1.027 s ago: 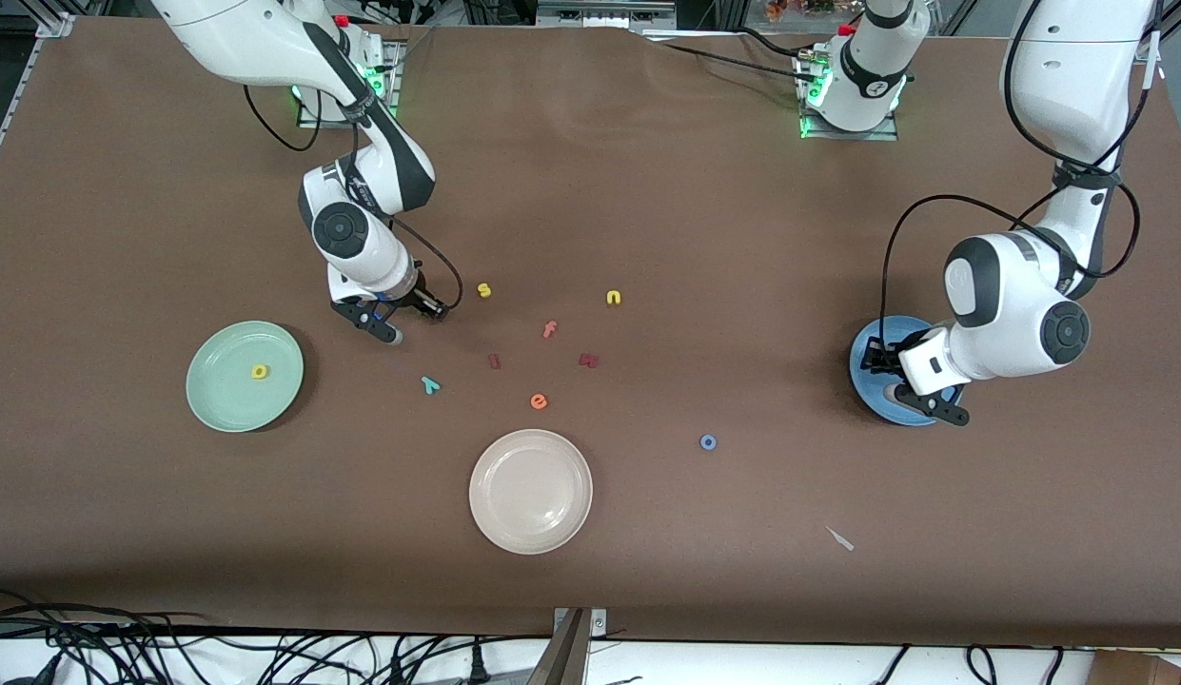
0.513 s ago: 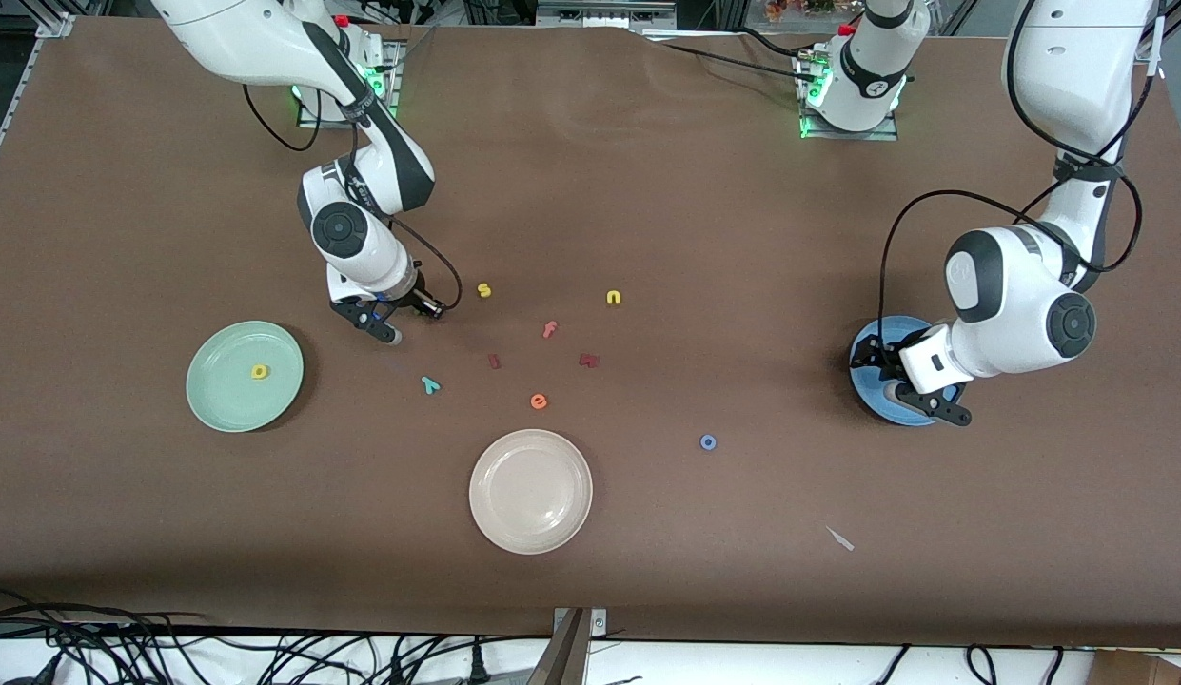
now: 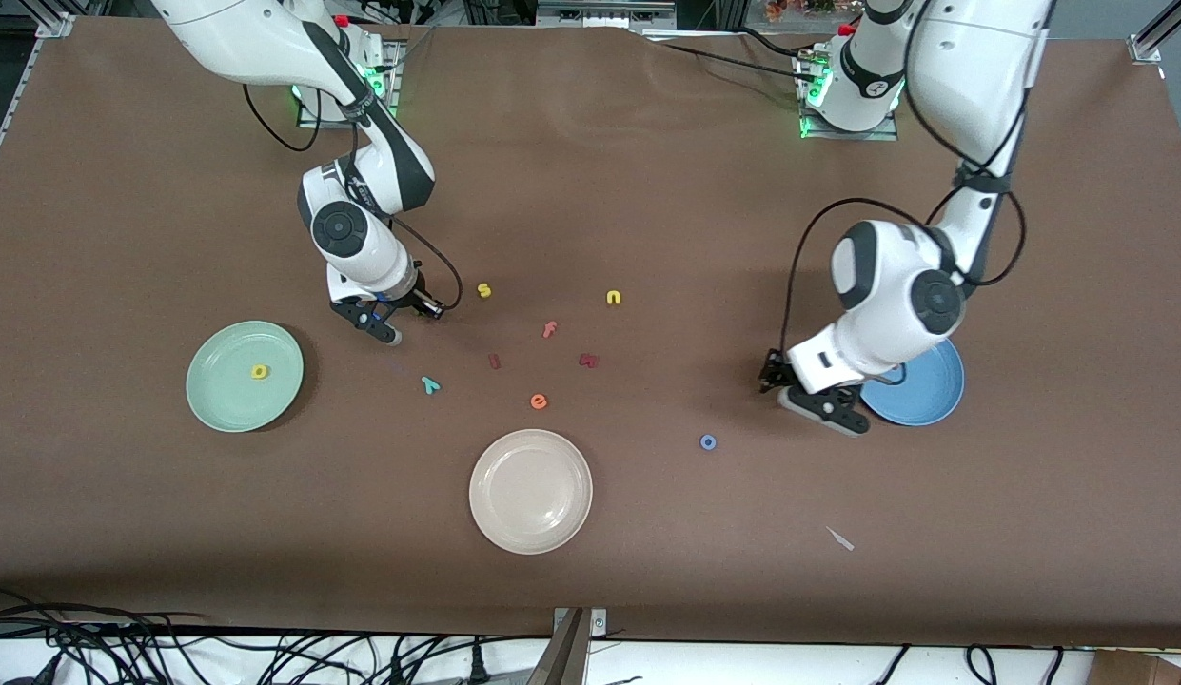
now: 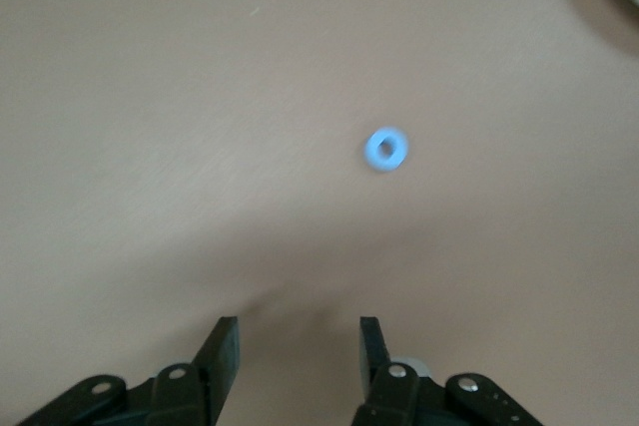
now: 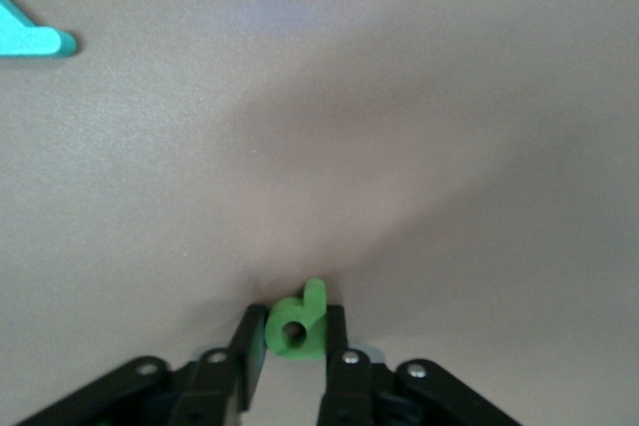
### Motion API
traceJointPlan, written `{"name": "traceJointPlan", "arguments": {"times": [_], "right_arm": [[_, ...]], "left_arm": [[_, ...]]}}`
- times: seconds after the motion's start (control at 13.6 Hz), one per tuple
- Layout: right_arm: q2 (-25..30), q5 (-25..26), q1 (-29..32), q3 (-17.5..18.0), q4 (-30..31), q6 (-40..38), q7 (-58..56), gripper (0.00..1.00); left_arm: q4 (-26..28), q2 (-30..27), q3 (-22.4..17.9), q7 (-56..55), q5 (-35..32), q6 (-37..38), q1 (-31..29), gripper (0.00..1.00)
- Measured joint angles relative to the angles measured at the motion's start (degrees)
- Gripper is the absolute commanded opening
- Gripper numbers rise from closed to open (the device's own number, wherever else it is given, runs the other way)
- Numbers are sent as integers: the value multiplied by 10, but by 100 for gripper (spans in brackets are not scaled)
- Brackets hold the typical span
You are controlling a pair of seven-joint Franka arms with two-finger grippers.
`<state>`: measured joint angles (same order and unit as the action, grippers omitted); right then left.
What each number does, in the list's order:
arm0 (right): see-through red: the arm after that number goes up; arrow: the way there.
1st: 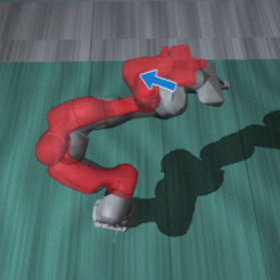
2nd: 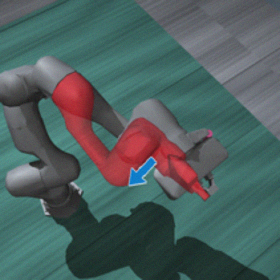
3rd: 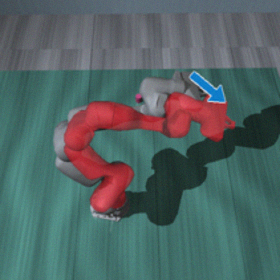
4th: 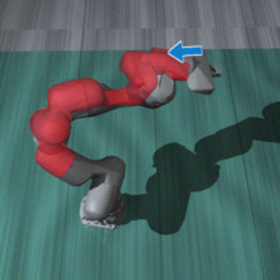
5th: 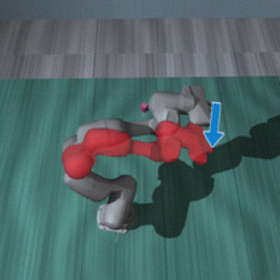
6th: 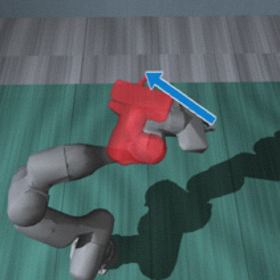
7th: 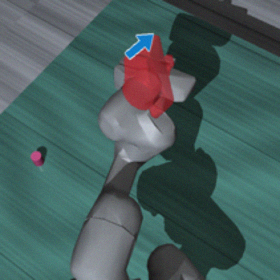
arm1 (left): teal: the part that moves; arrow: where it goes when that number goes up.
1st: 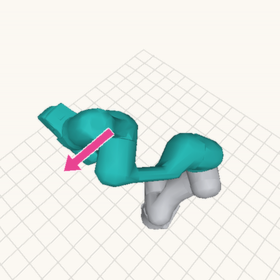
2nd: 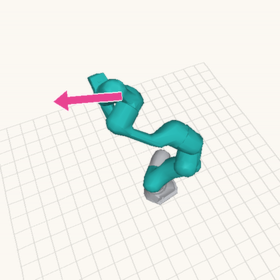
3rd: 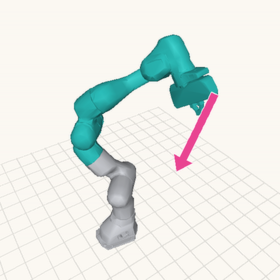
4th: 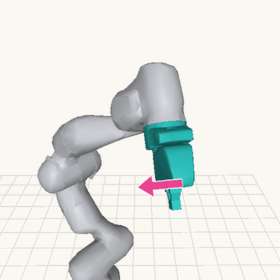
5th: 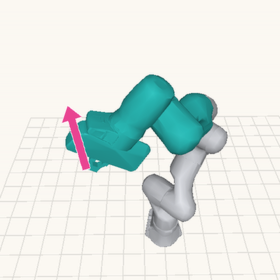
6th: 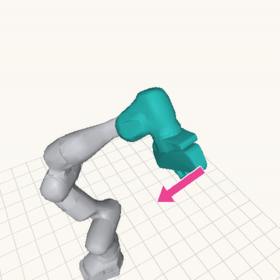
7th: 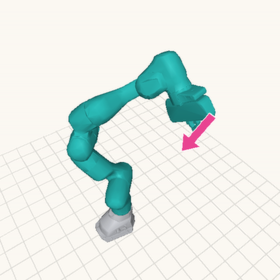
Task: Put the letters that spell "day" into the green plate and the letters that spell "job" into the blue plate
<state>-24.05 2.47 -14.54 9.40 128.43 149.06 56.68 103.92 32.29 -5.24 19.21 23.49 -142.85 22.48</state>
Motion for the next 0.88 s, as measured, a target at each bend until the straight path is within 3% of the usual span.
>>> {"name": "traceJointPlan", "arguments": {"times": [0.37, 0.88], "right_arm": [[-3, 1, 0, -1, -7, -2, 0, 25], [-3, 20, -1, -9, -115, -176, -39, 20]], "left_arm": [[-102, 83, 0, -44, 4, -42, 46, 57], [-114, 154, -5, -45, 4, -136, 74, 57]]}}
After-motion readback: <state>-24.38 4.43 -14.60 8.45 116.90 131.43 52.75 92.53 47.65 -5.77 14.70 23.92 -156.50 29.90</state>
